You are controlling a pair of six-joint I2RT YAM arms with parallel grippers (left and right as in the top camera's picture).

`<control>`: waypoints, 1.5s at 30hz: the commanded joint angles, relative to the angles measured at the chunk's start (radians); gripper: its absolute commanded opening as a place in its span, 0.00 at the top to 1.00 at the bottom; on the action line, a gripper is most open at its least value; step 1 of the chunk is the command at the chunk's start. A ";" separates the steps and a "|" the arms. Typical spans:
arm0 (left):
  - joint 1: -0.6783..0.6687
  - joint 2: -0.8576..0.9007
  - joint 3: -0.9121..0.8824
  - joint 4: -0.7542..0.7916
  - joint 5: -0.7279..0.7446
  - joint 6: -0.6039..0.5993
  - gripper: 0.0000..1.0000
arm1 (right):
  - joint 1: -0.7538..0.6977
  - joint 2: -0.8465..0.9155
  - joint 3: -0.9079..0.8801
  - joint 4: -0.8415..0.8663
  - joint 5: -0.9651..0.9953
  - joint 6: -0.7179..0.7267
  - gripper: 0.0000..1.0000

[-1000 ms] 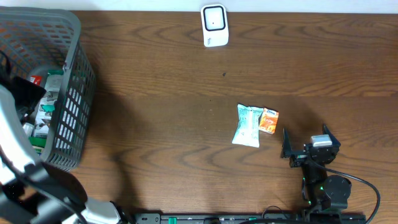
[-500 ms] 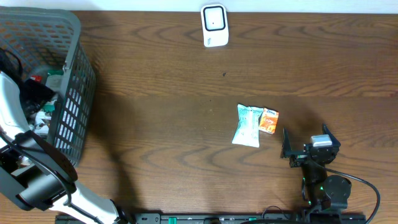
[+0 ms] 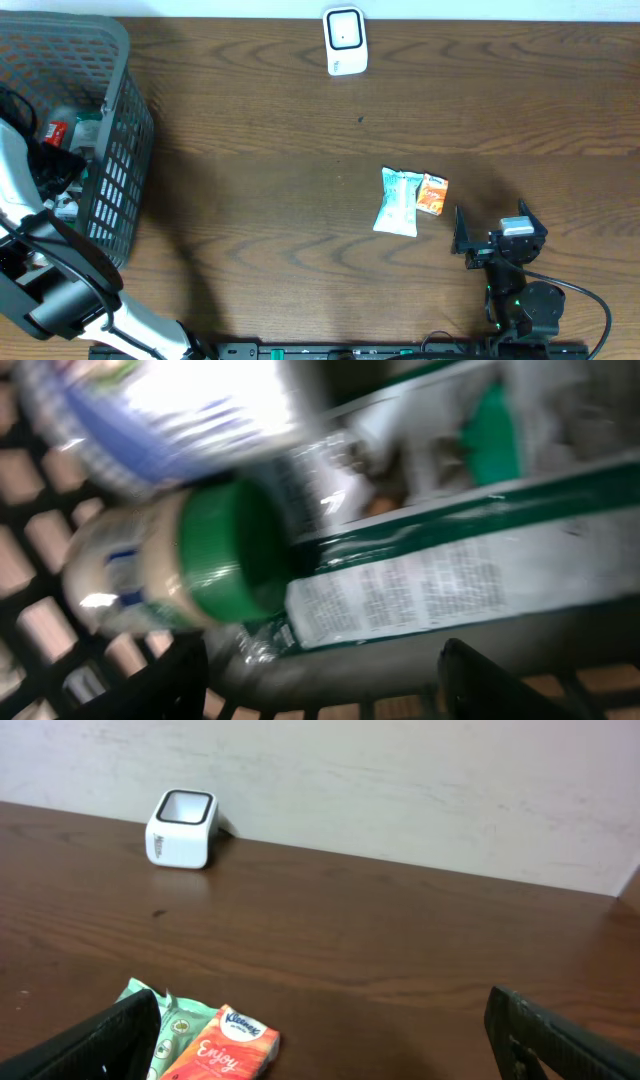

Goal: Scan the item barcode
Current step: 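Lower the left gripper into the basket toward the green-capped jar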

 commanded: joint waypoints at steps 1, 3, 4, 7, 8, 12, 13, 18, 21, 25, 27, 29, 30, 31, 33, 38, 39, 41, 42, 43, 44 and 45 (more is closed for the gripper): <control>0.029 0.003 -0.006 -0.039 -0.082 -0.199 0.27 | 0.003 -0.002 -0.001 -0.003 -0.003 0.014 0.01; 0.042 0.003 -0.006 -0.050 -0.116 -0.233 0.26 | 0.003 -0.002 -0.001 -0.003 -0.003 0.014 0.01; 0.046 0.003 -0.006 -0.055 -0.129 -0.237 0.27 | 0.003 -0.002 -0.001 -0.003 -0.003 0.014 0.01; 0.061 0.003 -0.006 -0.083 -0.182 -0.252 0.26 | 0.003 -0.002 -0.001 -0.003 -0.003 0.014 0.01; 0.061 0.003 -0.006 -0.090 -0.200 -0.264 0.27 | 0.003 -0.002 -0.001 -0.003 -0.003 0.014 0.01; 0.061 0.003 -0.006 -0.119 -0.233 -0.332 0.26 | 0.003 -0.002 -0.001 -0.003 -0.003 0.014 0.01; 0.061 0.003 -0.006 -0.121 -0.233 -0.344 0.26 | 0.003 -0.002 -0.001 -0.003 -0.003 0.014 0.01; 0.060 0.003 -0.006 -0.122 -0.256 -0.360 0.26 | 0.003 -0.002 -0.001 -0.003 -0.003 0.014 0.01; 0.061 0.003 -0.006 -0.127 -0.296 -0.359 0.26 | 0.003 -0.002 -0.001 -0.003 -0.003 0.014 0.01; 0.060 0.003 -0.006 -0.130 -0.308 -0.333 0.26 | 0.003 -0.002 -0.001 -0.003 -0.003 0.014 0.01; 0.060 0.003 -0.006 -0.129 -0.308 -0.325 0.26 | 0.003 -0.002 -0.001 -0.003 -0.003 0.014 0.01; 0.060 0.003 -0.006 -0.122 -0.306 -0.294 0.26 | 0.003 -0.002 -0.001 -0.003 -0.003 0.014 0.01; 0.060 0.002 -0.006 -0.122 -0.304 -0.290 0.26 | 0.003 -0.002 -0.001 -0.003 -0.003 0.014 0.01; 0.060 -0.003 -0.006 -0.122 -0.298 -0.285 0.26 | 0.003 -0.002 -0.001 -0.003 -0.003 0.014 0.01; 0.060 -0.022 -0.006 -0.122 -0.265 -0.264 0.26 | 0.003 -0.002 -0.001 -0.003 -0.003 0.014 0.01; 0.060 -0.132 -0.006 -0.100 -0.233 -0.229 0.26 | 0.003 -0.002 -0.001 -0.003 -0.003 0.014 0.01; 0.060 -0.159 -0.006 -0.088 -0.216 -0.211 0.26 | 0.003 -0.002 -0.001 -0.003 -0.003 0.014 0.01; 0.060 -0.214 -0.006 -0.056 -0.162 -0.165 0.26 | 0.003 -0.002 -0.001 -0.003 -0.003 0.014 0.01; 0.060 -0.240 -0.006 -0.039 -0.132 -0.146 0.26 | 0.003 -0.002 -0.001 -0.003 -0.003 0.014 0.01; 0.060 -0.260 -0.006 -0.026 -0.110 -0.140 0.26 | 0.003 -0.002 -0.001 -0.003 -0.003 0.014 0.01; 0.060 -0.276 -0.006 -0.019 -0.095 -0.140 0.25 | 0.003 -0.002 -0.001 -0.003 -0.003 0.014 0.01; 0.060 -0.287 -0.006 -0.013 -0.084 -0.140 0.24 | 0.003 -0.002 -0.001 -0.003 -0.003 0.014 0.01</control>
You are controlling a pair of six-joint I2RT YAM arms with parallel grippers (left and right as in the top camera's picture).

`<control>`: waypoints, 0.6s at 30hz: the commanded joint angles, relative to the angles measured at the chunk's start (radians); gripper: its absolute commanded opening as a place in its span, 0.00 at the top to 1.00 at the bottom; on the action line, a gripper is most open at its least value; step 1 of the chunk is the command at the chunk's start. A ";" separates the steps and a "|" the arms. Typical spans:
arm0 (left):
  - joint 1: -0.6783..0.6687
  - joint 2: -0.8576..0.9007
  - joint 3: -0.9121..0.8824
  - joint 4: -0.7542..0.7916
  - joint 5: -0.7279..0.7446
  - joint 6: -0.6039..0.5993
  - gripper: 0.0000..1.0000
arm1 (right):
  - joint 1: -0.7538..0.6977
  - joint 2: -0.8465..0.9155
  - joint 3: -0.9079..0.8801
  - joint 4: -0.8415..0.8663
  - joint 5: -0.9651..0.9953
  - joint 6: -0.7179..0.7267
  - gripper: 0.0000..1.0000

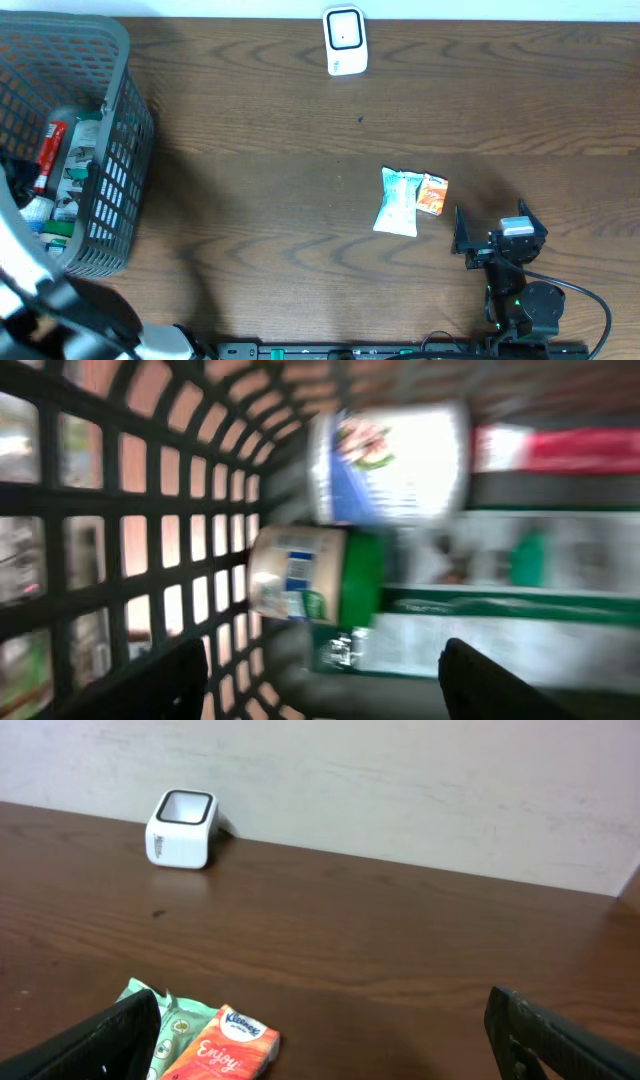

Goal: Scan the item barcode
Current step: 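Lower the left gripper into the basket toward the green-capped jar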

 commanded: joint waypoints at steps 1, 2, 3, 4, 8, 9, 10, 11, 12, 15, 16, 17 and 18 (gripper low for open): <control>0.002 -0.059 -0.002 0.011 0.082 0.052 0.24 | 0.003 -0.002 -0.001 -0.003 -0.003 0.014 0.01; 0.002 -0.060 -0.002 0.011 0.082 0.052 0.23 | 0.003 -0.002 -0.001 -0.003 -0.003 0.014 0.01; 0.002 -0.056 -0.008 0.014 0.082 0.053 0.21 | 0.003 -0.002 -0.001 -0.003 -0.003 0.014 0.01; 0.002 -0.055 -0.021 0.026 0.082 0.052 0.19 | 0.003 -0.002 -0.001 -0.003 -0.003 0.014 0.01; 0.013 -0.055 -0.104 0.092 0.090 0.056 0.11 | 0.003 -0.002 -0.001 -0.003 -0.003 0.014 0.01; 0.025 -0.055 -0.126 0.105 0.103 0.057 0.11 | 0.003 -0.002 -0.001 -0.003 -0.003 0.014 0.01; 0.039 -0.055 -0.143 0.116 0.120 0.062 0.11 | 0.003 -0.002 -0.001 -0.003 -0.003 0.014 0.01; 0.054 -0.055 -0.158 0.127 0.140 0.068 0.11 | 0.003 -0.002 -0.001 -0.003 -0.003 0.014 0.01; 0.075 -0.055 -0.178 0.140 0.164 0.072 0.11 | 0.003 -0.002 -0.001 -0.003 -0.003 0.014 0.01; 0.131 -0.055 -0.232 0.185 0.207 0.106 0.10 | 0.004 -0.002 -0.001 -0.003 -0.003 0.014 0.01; 0.143 -0.054 -0.248 0.195 0.211 0.113 0.10 | 0.007 -0.002 -0.001 -0.003 -0.003 0.014 0.01; 0.156 -0.053 -0.263 0.206 0.211 0.113 0.10 | 0.010 -0.002 -0.001 -0.003 -0.003 0.014 0.01; 0.165 -0.052 -0.279 0.218 0.211 0.113 0.10 | 0.013 -0.002 -0.001 -0.003 -0.003 0.014 0.01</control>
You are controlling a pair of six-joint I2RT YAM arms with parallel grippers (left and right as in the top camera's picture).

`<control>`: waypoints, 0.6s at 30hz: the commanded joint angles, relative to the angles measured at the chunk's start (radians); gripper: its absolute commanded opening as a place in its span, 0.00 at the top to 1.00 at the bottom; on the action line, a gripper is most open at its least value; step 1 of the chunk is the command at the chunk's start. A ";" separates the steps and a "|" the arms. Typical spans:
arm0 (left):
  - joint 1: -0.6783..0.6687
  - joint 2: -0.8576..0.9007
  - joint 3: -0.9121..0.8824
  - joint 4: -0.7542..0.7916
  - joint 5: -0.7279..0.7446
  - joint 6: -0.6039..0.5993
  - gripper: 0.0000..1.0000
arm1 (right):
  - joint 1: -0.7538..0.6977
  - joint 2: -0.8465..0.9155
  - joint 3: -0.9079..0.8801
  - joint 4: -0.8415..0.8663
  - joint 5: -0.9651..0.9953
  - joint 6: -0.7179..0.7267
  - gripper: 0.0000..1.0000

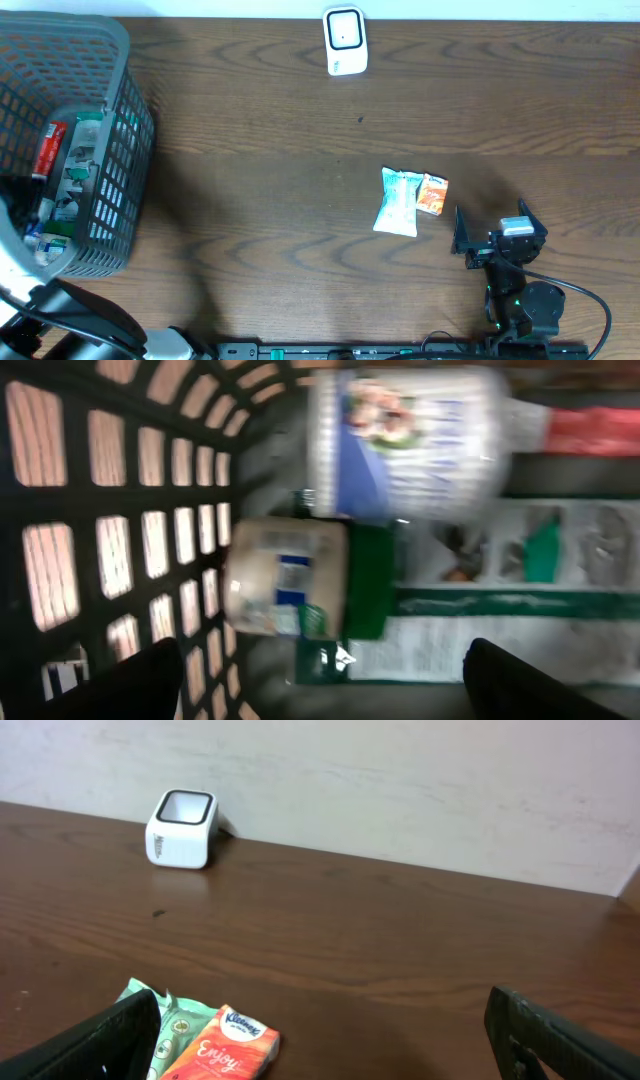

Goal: Scan the item barcode
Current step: 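Lower the left gripper into the basket toward the green-capped jar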

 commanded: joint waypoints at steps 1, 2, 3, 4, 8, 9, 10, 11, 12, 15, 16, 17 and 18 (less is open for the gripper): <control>0.040 0.005 -0.058 0.031 0.037 0.034 0.10 | 0.015 -0.002 -0.001 -0.003 -0.004 0.014 0.01; 0.047 0.007 -0.072 0.046 0.038 0.034 0.10 | 0.017 -0.002 -0.001 -0.003 -0.004 0.014 0.01; 0.053 0.011 -0.087 0.060 0.038 0.034 0.10 | 0.019 -0.002 -0.001 -0.003 -0.004 0.014 0.01; 0.054 0.016 -0.103 0.072 0.038 0.034 0.10 | 0.021 -0.002 -0.001 -0.003 -0.004 0.014 0.01; 0.053 0.039 -0.142 0.097 0.038 0.033 0.10 | 0.021 -0.002 -0.001 -0.003 -0.004 0.014 0.01; 0.054 0.047 -0.145 0.100 0.037 0.033 0.10 | 0.021 -0.002 -0.001 -0.003 -0.004 0.014 0.01; 0.053 0.058 -0.148 0.103 0.037 0.034 0.10 | 0.021 -0.002 -0.001 -0.003 -0.004 0.014 0.01; 0.054 0.066 -0.150 0.105 0.038 0.034 0.10 | 0.021 -0.002 -0.001 -0.003 -0.004 0.014 0.01; 0.054 0.079 -0.150 0.105 0.035 0.034 0.10 | 0.021 -0.002 -0.001 -0.003 -0.004 0.014 0.01; 0.053 0.114 -0.150 0.109 0.034 0.034 0.10 | 0.021 -0.002 -0.001 -0.003 -0.004 0.014 0.01; 0.053 0.135 -0.150 0.111 0.035 0.033 0.10 | 0.021 -0.002 -0.001 -0.003 -0.004 0.014 0.01; 0.053 0.147 -0.150 0.115 0.040 0.033 0.10 | 0.021 -0.002 -0.001 -0.003 -0.004 0.014 0.01; 0.053 0.158 -0.150 0.116 0.052 0.033 0.10 | 0.021 -0.002 -0.001 -0.003 -0.004 0.014 0.01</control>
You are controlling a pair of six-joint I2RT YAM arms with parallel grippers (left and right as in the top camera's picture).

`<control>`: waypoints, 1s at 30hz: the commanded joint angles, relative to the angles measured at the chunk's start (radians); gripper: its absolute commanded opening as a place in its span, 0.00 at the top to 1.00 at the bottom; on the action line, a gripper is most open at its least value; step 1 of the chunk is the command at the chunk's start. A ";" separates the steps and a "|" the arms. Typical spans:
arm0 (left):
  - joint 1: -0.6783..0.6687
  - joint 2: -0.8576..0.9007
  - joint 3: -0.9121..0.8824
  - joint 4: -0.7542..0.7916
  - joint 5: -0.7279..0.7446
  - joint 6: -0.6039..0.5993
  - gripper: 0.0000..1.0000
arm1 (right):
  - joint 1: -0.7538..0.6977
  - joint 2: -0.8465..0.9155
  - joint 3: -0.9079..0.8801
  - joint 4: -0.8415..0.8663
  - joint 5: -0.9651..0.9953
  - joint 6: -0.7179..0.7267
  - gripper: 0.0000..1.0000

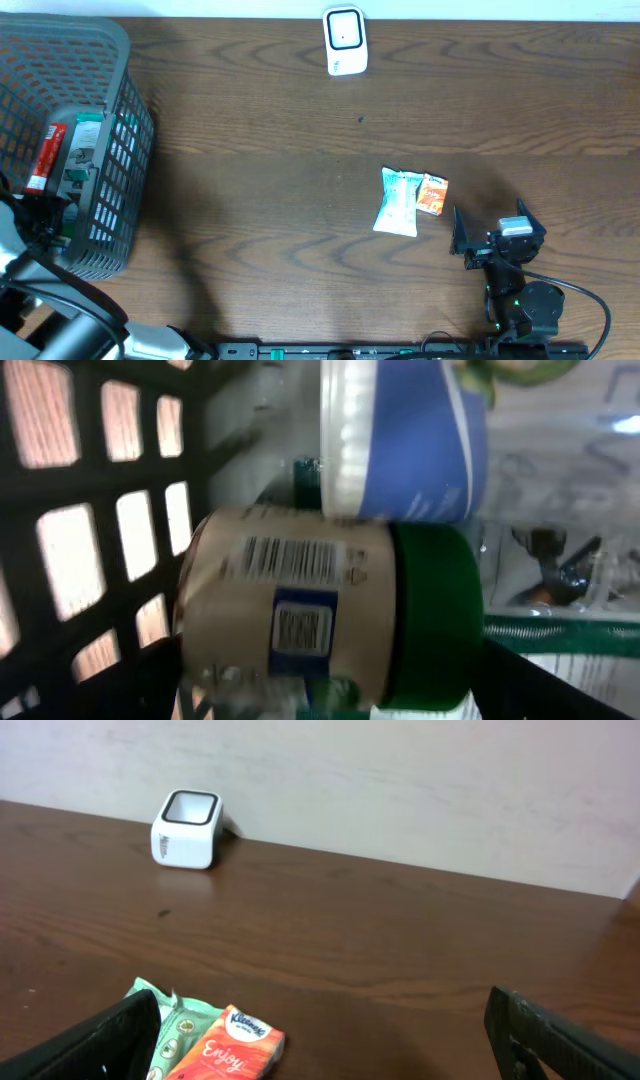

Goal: Scan the item barcode
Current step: 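Lower the left gripper into the basket toward the green-capped jar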

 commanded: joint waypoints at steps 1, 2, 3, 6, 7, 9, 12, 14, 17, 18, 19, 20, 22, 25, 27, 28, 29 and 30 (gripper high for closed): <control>0.013 0.051 -0.014 -0.003 0.014 0.013 0.10 | 0.011 -0.002 -0.001 -0.003 -0.003 0.014 0.01; 0.011 0.052 -0.014 0.000 0.040 0.014 0.10 | 0.011 -0.002 -0.001 -0.003 -0.003 0.014 0.01; 0.011 0.048 -0.014 0.005 0.069 0.015 0.11 | 0.011 -0.002 -0.001 -0.003 -0.003 0.014 0.01; -0.001 0.028 -0.013 0.022 0.114 0.018 0.11 | 0.011 -0.002 -0.001 -0.003 -0.003 0.014 0.01; -0.008 0.018 -0.013 0.029 0.126 0.019 0.11 | 0.011 -0.002 -0.001 -0.003 -0.003 0.014 0.01; -0.026 -0.001 -0.013 0.038 0.130 0.022 0.11 | 0.011 -0.002 -0.001 -0.003 -0.003 0.014 0.01; -0.062 -0.016 -0.013 0.054 0.130 0.029 0.11 | 0.011 -0.002 -0.001 -0.003 -0.003 0.014 0.01; -0.085 -0.015 -0.013 0.063 0.129 0.029 0.11 | 0.011 -0.002 -0.001 -0.003 -0.003 0.014 0.01; -0.110 -0.013 -0.013 0.078 0.126 0.029 0.11 | 0.011 -0.002 -0.001 -0.003 -0.003 0.014 0.01; -0.115 -0.013 -0.013 0.080 0.126 0.029 0.11 | 0.011 -0.002 -0.001 -0.003 -0.003 0.014 0.01; -0.117 -0.012 -0.013 0.080 0.125 0.028 0.11 | 0.011 -0.002 -0.001 -0.003 -0.003 0.014 0.01; -0.118 -0.011 -0.013 0.080 0.125 0.028 0.11 | 0.011 -0.002 -0.001 -0.003 -0.004 0.014 0.01; -0.118 -0.007 -0.014 0.080 0.124 0.029 0.11 | 0.011 -0.002 -0.001 -0.003 -0.004 0.014 0.01; -0.118 0.004 -0.018 0.079 0.114 0.029 0.11 | 0.011 -0.002 -0.001 -0.003 -0.003 0.014 0.01; -0.118 0.014 -0.022 0.079 0.109 0.030 0.10 | 0.011 -0.002 -0.001 -0.003 -0.003 0.014 0.01; -0.118 0.018 -0.022 0.082 0.106 0.037 0.10 | 0.011 -0.002 -0.001 -0.003 -0.003 0.014 0.01; -0.118 0.019 -0.022 0.085 0.103 0.039 0.10 | 0.011 -0.002 -0.001 -0.003 -0.003 0.014 0.01; -0.118 0.019 -0.022 0.093 0.100 0.048 0.10 | 0.011 -0.002 -0.001 -0.003 -0.003 0.014 0.01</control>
